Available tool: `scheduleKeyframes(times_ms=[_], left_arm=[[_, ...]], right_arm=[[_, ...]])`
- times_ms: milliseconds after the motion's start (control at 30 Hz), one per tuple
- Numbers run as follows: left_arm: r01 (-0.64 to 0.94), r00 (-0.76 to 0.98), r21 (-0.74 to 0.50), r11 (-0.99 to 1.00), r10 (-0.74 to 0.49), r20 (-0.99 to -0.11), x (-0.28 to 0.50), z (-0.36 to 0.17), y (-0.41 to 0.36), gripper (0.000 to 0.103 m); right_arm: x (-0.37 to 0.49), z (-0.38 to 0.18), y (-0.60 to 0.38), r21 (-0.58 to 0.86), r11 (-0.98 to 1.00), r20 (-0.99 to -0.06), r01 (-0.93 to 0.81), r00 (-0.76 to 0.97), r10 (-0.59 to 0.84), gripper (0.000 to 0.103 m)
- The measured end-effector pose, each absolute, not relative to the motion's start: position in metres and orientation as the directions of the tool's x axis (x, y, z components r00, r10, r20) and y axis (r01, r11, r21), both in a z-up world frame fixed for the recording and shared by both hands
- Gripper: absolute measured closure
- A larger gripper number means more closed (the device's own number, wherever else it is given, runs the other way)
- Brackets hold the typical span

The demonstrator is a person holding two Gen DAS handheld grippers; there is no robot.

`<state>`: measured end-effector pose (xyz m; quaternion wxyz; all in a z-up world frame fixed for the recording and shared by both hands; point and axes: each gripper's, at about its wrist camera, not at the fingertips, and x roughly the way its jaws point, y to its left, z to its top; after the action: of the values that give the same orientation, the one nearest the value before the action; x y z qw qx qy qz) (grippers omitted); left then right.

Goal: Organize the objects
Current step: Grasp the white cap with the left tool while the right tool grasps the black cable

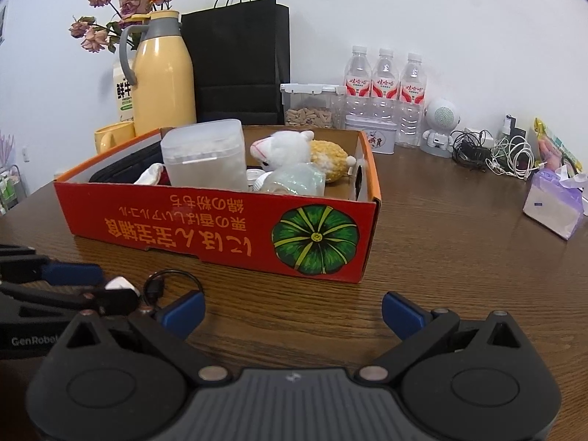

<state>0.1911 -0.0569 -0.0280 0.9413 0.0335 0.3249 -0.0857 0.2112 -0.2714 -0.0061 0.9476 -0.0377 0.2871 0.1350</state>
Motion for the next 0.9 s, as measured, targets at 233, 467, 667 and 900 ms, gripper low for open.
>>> scheduleKeyframes(times_ms=[233,467,667,900], left_arm=[[0.165,0.786,-0.018,0.986,-0.143,-0.602,0.189,-0.027,-0.052,0.076],[0.123,0.813,-0.032,0.992,-0.119,-0.570,0.186,-0.022,-0.041,0.076],[0.063,0.837,0.005,0.998,-0.050,-0.544,0.180,-0.019,-0.019,0.076],[0.003,0.858,0.023,1.000,0.010,-0.514,0.172,-0.019,0.009,0.076]], right_arm=[[0.211,-0.006,-0.271,0.005,0.959,-0.550,-0.283,0.800,0.239,0.000],[0.210,-0.006,-0.270,0.000,0.957,-0.546,-0.291,0.802,0.244,0.000],[0.207,-0.005,-0.266,-0.019,0.952,-0.537,-0.304,0.806,0.247,0.000],[0.196,-0.004,-0.251,-0.019,0.924,-0.531,-0.381,0.787,0.314,0.011]])
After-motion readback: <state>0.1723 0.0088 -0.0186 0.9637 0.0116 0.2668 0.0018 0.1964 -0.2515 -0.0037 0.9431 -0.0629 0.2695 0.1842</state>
